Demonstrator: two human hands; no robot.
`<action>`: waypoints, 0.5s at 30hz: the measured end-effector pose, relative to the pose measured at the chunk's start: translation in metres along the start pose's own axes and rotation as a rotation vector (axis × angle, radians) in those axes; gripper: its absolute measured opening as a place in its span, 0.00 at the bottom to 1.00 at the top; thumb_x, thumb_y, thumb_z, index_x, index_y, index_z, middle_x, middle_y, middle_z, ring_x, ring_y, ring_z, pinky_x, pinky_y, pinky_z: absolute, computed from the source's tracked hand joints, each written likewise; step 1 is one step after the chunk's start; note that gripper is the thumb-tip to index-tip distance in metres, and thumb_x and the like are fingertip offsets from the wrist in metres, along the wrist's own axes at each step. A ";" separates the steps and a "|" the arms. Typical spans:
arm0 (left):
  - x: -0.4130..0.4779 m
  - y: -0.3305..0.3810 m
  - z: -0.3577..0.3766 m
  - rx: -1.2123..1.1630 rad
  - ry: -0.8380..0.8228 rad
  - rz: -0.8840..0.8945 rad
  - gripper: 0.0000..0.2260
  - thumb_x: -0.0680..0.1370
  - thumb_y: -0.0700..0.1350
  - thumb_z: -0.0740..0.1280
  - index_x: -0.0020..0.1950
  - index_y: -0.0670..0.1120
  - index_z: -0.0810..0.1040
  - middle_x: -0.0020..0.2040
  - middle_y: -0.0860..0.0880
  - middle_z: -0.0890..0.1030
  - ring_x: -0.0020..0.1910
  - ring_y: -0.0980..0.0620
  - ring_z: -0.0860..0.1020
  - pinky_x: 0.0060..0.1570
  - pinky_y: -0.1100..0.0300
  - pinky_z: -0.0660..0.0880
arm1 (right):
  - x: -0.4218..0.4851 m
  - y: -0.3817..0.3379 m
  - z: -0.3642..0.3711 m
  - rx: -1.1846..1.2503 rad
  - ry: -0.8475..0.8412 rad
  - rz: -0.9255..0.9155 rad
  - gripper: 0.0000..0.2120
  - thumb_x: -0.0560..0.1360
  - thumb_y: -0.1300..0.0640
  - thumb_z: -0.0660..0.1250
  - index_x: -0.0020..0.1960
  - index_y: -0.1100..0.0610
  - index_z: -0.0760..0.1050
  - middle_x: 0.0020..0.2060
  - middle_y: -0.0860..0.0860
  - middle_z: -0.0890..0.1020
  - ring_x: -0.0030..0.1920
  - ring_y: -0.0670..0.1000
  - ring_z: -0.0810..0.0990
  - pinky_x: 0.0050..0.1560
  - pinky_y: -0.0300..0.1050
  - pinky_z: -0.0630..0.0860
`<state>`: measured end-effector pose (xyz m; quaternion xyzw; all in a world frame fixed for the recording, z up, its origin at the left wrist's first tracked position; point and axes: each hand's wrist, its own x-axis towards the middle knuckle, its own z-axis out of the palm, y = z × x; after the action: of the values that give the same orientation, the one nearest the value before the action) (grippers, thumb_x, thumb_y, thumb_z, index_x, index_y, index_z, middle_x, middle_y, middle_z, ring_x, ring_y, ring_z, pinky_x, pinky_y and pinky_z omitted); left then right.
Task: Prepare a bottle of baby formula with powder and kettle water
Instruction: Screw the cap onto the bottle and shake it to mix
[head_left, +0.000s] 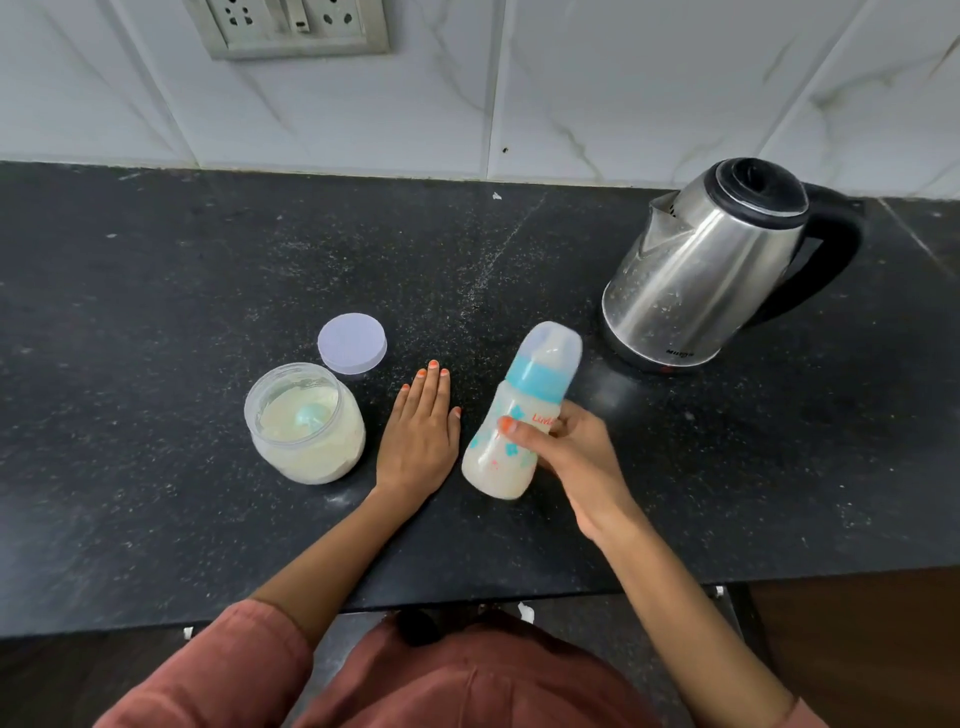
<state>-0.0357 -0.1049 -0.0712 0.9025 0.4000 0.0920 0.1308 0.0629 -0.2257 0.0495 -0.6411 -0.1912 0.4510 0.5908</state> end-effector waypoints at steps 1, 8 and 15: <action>0.000 0.000 -0.001 -0.003 0.009 -0.002 0.31 0.76 0.54 0.36 0.74 0.40 0.52 0.75 0.43 0.53 0.74 0.47 0.51 0.71 0.55 0.46 | 0.002 -0.003 -0.001 0.104 0.038 -0.019 0.13 0.63 0.60 0.73 0.47 0.54 0.78 0.45 0.51 0.83 0.47 0.48 0.82 0.53 0.46 0.78; -0.001 0.001 -0.001 0.001 0.030 0.001 0.30 0.76 0.54 0.37 0.74 0.40 0.54 0.75 0.43 0.56 0.74 0.46 0.54 0.71 0.54 0.48 | 0.010 -0.014 -0.008 0.377 0.193 -0.049 0.08 0.73 0.62 0.66 0.50 0.52 0.75 0.46 0.48 0.82 0.48 0.46 0.81 0.53 0.45 0.78; 0.000 0.000 -0.001 -0.009 0.012 -0.008 0.26 0.78 0.50 0.44 0.71 0.37 0.61 0.72 0.40 0.63 0.71 0.42 0.62 0.68 0.51 0.54 | 0.011 -0.011 -0.011 0.424 0.210 -0.024 0.08 0.71 0.62 0.67 0.48 0.53 0.76 0.45 0.48 0.82 0.44 0.44 0.82 0.48 0.42 0.80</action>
<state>-0.0360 -0.1045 -0.0699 0.8997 0.4040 0.0986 0.1329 0.0803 -0.2213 0.0544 -0.5436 -0.0374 0.4048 0.7343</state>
